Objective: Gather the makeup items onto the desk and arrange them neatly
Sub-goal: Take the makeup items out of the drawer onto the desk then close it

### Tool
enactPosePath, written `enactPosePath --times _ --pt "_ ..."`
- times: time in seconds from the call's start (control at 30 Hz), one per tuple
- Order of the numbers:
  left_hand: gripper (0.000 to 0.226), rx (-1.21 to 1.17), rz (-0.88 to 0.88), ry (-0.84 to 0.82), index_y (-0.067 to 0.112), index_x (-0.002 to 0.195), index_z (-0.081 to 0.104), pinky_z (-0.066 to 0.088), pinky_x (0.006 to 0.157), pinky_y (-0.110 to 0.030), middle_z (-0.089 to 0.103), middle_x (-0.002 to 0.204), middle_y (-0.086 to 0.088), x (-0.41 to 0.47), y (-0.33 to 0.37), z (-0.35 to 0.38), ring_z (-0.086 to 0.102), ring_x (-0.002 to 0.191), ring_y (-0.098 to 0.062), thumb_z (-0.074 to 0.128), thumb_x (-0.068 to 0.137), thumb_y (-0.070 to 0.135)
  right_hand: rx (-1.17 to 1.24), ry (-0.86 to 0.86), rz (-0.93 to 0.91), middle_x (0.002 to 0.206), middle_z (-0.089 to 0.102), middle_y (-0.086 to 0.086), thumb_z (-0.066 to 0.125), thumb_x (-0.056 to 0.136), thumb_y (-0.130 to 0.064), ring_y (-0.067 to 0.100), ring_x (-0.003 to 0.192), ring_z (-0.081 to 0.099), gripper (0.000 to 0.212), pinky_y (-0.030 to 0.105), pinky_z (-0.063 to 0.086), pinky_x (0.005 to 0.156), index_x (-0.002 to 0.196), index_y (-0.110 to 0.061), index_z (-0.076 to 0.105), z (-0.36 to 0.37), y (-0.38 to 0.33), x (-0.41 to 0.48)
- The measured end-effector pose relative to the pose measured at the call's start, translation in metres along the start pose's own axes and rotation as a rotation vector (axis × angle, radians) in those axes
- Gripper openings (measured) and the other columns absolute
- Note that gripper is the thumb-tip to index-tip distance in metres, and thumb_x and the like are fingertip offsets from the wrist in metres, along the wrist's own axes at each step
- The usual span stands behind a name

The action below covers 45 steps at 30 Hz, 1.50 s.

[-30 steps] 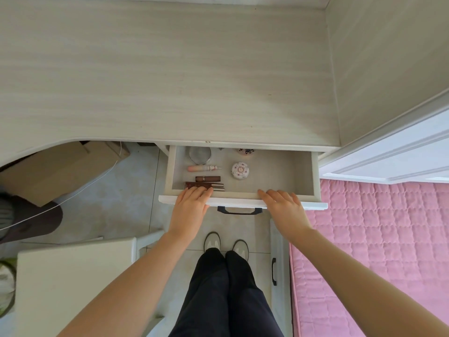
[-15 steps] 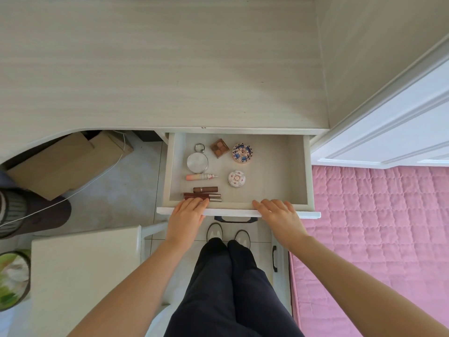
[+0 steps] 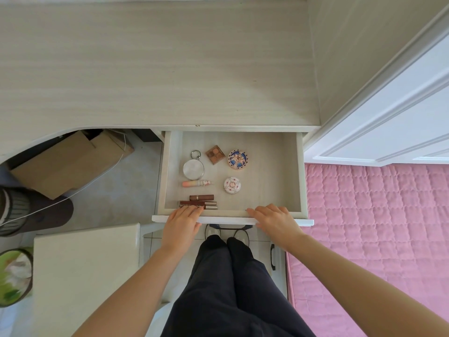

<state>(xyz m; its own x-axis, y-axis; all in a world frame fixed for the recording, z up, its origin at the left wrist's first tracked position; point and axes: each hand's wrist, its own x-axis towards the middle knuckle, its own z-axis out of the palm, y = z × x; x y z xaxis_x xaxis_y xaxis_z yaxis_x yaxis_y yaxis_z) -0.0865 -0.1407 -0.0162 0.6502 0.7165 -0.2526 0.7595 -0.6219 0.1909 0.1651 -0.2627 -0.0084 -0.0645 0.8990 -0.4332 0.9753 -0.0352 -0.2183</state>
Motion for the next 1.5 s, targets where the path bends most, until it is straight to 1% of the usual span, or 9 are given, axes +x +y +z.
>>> enactPosePath --times 0.17,0.27,0.4,0.63,0.77,0.9,1.1,1.23,1.5 --pt "0.028 -0.058 -0.035 -0.01 0.018 0.103 0.073 0.054 0.083 -0.034 0.073 0.098 0.003 0.011 -0.002 -0.007 0.068 0.092 -0.018 0.069 0.084 0.039 0.081 -0.033 0.019 0.13 0.054 -0.001 0.036 0.1 -0.037 0.023 0.115 0.051 0.041 0.039 0.045 0.093 0.139 -0.025 0.04 -0.006 0.004 0.008" --pt "0.027 -0.157 -0.101 -0.056 0.019 0.106 0.07 0.054 0.079 -0.033 0.072 0.097 0.004 0.033 -0.006 -0.012 0.066 0.089 -0.016 0.054 0.094 0.038 0.131 -0.043 0.085 0.119 0.061 0.001 0.031 0.101 -0.038 0.022 0.106 0.055 0.039 0.035 0.05 0.085 0.133 -0.022 0.046 -0.013 0.009 0.022" --pt "0.024 -0.255 -0.19 -0.027 0.016 0.108 0.066 0.051 0.071 -0.031 0.067 0.1 -0.001 0.076 -0.016 -0.016 0.062 0.089 -0.018 0.049 0.098 0.028 0.19 -0.021 0.191 0.111 0.064 0.001 0.033 0.1 -0.038 0.023 0.104 0.056 0.036 0.037 0.052 0.078 0.125 -0.02 0.052 -0.019 0.02 0.054" --pt "0.038 -0.331 -0.416 -0.121 0.009 0.132 0.049 0.048 0.09 -0.046 0.05 0.132 -0.013 0.148 -0.031 0.0 0.049 0.118 -0.033 0.051 0.095 0.018 0.355 -0.032 0.425 0.111 0.063 0.004 0.037 0.099 -0.035 0.025 0.1 0.058 0.034 0.037 0.052 0.076 0.121 -0.016 0.054 -0.021 0.038 0.122" --pt "0.04 -0.387 -0.519 -0.073 0.007 0.131 0.047 0.041 0.096 -0.042 0.047 0.132 -0.014 0.164 -0.034 0.019 0.043 0.124 -0.032 0.054 0.092 0.013 0.482 -0.052 0.589 0.113 0.057 0.01 0.039 0.099 -0.033 0.03 0.101 0.058 0.035 0.036 0.048 0.069 0.122 -0.009 0.049 -0.017 0.039 0.158" --pt "0.049 -0.387 -0.567 -0.026 0.001 0.134 0.04 0.038 0.1 -0.041 0.046 0.135 -0.018 0.171 -0.036 0.034 0.037 0.129 -0.032 0.057 0.09 0.014 0.578 -0.091 0.691 0.119 0.048 0.013 0.042 0.096 -0.04 0.036 0.107 0.055 0.043 0.042 0.048 0.081 0.125 -0.007 0.039 -0.011 0.037 0.188" --pt "0.069 -0.397 -0.606 -0.045 0.004 0.145 0.031 0.033 0.103 -0.043 0.038 0.142 -0.018 0.175 -0.04 0.049 0.034 0.132 -0.034 0.065 0.088 0.023 0.532 -0.05 0.806 0.126 0.036 0.012 0.048 0.092 -0.048 0.034 0.111 0.049 0.063 0.041 0.045 0.077 0.139 -0.014 0.024 -0.006 0.028 0.218" --pt "0.069 -0.452 -0.595 -0.016 0.002 0.143 0.034 0.036 0.104 -0.041 0.037 0.14 -0.019 0.178 -0.043 0.053 0.04 0.128 -0.035 0.069 0.085 0.016 0.476 -0.023 0.858 0.127 0.035 0.012 0.055 0.092 -0.041 0.03 0.113 0.048 0.059 0.035 0.04 0.068 0.133 -0.007 0.03 -0.004 0.023 0.227" --pt "0.06 -0.543 -0.599 0.047 0.002 0.129 0.049 0.045 0.086 -0.032 0.037 0.128 -0.015 0.177 -0.038 0.046 0.054 0.102 -0.032 0.076 0.076 0.011 0.518 0.049 0.859 0.127 0.04 0.012 0.066 0.086 -0.018 0.029 0.115 0.047 0.056 0.037 0.047 0.083 0.126 -0.005 0.029 -0.003 0.013 0.233"
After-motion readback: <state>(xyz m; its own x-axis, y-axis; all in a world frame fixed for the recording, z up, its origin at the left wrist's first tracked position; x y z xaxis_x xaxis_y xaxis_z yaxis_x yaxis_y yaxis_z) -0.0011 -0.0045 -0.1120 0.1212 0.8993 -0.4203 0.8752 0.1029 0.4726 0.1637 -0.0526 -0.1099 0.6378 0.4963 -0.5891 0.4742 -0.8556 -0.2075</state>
